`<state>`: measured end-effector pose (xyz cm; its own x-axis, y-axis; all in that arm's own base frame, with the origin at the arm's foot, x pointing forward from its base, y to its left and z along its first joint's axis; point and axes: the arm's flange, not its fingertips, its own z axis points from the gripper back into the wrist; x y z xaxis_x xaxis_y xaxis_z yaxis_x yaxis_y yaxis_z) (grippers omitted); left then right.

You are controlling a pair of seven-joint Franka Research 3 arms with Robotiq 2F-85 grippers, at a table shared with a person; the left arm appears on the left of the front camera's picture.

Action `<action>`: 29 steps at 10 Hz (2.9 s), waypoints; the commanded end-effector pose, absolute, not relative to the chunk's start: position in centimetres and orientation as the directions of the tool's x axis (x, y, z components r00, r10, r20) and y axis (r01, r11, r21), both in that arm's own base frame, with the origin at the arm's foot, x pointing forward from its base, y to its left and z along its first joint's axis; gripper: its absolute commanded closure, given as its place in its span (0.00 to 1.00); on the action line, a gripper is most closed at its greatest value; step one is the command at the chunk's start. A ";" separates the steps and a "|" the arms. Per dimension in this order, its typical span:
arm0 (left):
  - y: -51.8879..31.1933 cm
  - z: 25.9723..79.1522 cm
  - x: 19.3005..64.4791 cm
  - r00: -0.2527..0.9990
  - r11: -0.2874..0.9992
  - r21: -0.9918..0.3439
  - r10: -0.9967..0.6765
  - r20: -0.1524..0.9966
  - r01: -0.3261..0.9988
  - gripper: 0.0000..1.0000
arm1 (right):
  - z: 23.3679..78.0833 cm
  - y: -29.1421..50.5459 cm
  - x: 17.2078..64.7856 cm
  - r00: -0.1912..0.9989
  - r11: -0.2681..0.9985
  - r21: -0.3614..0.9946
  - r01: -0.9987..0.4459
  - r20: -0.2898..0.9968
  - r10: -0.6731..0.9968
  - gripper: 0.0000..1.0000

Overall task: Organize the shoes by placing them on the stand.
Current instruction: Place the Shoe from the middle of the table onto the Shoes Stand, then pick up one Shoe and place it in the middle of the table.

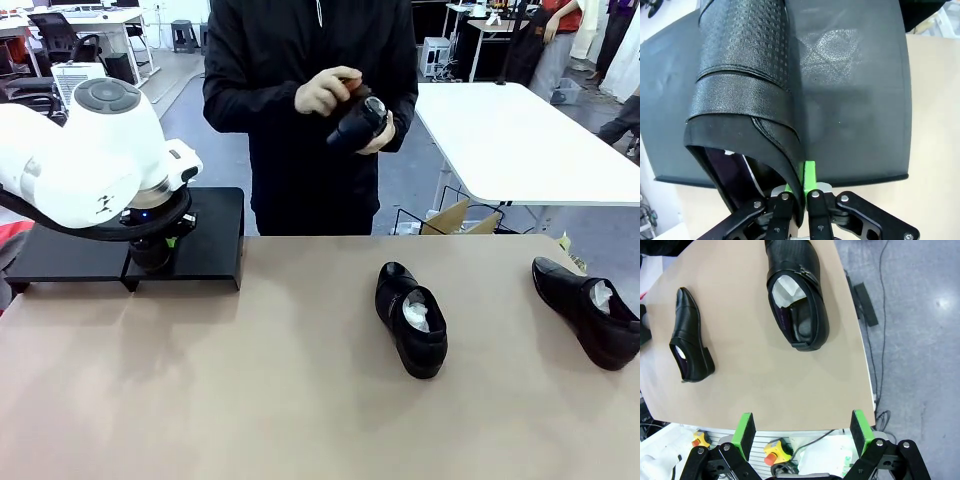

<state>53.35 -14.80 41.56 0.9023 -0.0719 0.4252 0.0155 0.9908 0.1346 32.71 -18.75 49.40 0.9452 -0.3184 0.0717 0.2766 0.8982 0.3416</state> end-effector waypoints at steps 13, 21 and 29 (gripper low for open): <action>-14.7 42.4 53.6 0.893 0.992 0.124 -0.033 0.450 -0.026 0.00 | 49.2 -18.5 32.5 0.939 0.898 0.330 0.290 0.083 -0.333 0.00; -21.4 52.6 43.6 0.841 0.998 0.059 -0.029 0.540 -0.004 0.00 | 49.2 -18.5 32.5 0.939 0.898 0.330 0.290 0.083 -0.333 0.00; -19.6 48.0 40.2 0.993 1.000 0.005 -0.024 0.119 0.023 0.00 | 47.6 -11.1 34.4 0.991 0.937 0.350 -0.013 -0.117 0.057 0.00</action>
